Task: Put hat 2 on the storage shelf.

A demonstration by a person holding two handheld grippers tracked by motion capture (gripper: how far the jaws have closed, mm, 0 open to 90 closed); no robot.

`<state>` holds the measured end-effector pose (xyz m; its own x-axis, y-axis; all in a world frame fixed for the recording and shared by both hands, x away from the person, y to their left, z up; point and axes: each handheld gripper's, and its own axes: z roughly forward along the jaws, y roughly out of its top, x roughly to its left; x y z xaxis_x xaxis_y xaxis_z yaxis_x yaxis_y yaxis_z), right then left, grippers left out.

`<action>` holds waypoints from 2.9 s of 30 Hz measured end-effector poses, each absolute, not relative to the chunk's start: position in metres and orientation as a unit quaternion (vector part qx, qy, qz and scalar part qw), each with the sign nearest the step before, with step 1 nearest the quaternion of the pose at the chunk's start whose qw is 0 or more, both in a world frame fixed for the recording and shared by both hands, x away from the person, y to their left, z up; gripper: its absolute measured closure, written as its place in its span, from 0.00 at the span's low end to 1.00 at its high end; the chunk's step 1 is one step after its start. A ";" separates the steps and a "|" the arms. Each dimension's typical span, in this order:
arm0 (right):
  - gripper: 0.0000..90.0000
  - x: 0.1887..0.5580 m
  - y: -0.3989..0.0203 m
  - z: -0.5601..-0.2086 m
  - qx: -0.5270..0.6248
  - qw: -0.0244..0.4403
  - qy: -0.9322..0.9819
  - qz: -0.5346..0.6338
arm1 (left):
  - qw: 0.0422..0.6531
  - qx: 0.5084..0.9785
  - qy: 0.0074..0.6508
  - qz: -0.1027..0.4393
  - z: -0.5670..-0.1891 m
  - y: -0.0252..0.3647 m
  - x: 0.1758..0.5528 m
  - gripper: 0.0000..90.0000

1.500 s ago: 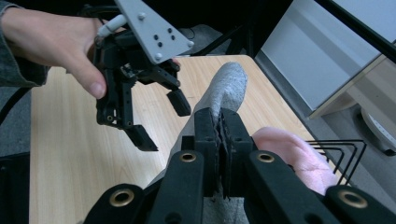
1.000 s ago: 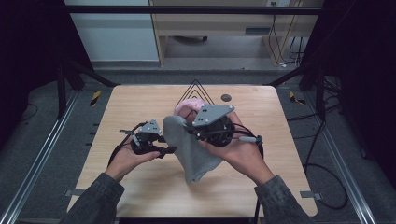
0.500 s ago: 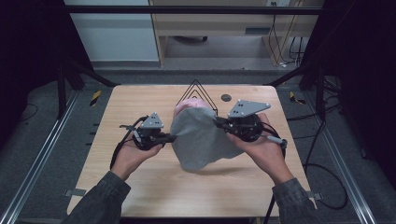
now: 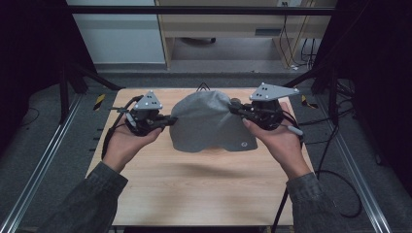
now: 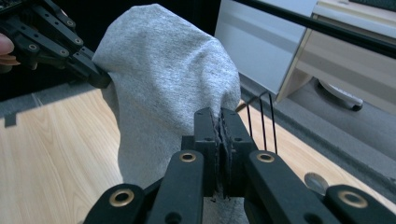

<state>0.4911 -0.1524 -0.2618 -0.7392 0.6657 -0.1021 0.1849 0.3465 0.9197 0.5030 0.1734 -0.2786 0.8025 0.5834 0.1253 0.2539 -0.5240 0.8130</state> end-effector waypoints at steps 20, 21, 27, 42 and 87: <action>0.97 0.534 -0.159 -0.216 0.297 0.241 0.749 0.540 | 0.432 0.825 0.254 0.259 -0.204 0.167 0.534 0.98; 0.97 0.537 -0.159 -0.213 0.297 0.244 0.747 0.542 | 0.435 0.823 0.255 0.262 -0.201 0.168 0.537 0.98; 0.97 0.556 -0.156 -0.198 0.298 0.250 0.735 0.556 | 0.453 0.804 0.270 0.276 -0.188 0.167 0.560 0.98; 0.97 0.627 -0.154 -0.220 0.322 0.251 0.735 0.542 | 0.443 0.799 0.289 0.286 -0.217 0.157 0.616 0.98; 0.97 0.649 -0.149 -0.287 0.358 0.233 0.762 0.488 | 0.416 0.814 0.311 0.263 -0.277 0.150 0.640 0.98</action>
<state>0.6494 -0.1487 -0.2868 -0.6361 0.7716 -0.0052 0.3178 0.2681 0.9095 0.6396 0.1504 -0.2775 0.6692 0.7236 0.1690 0.2871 -0.4615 0.8394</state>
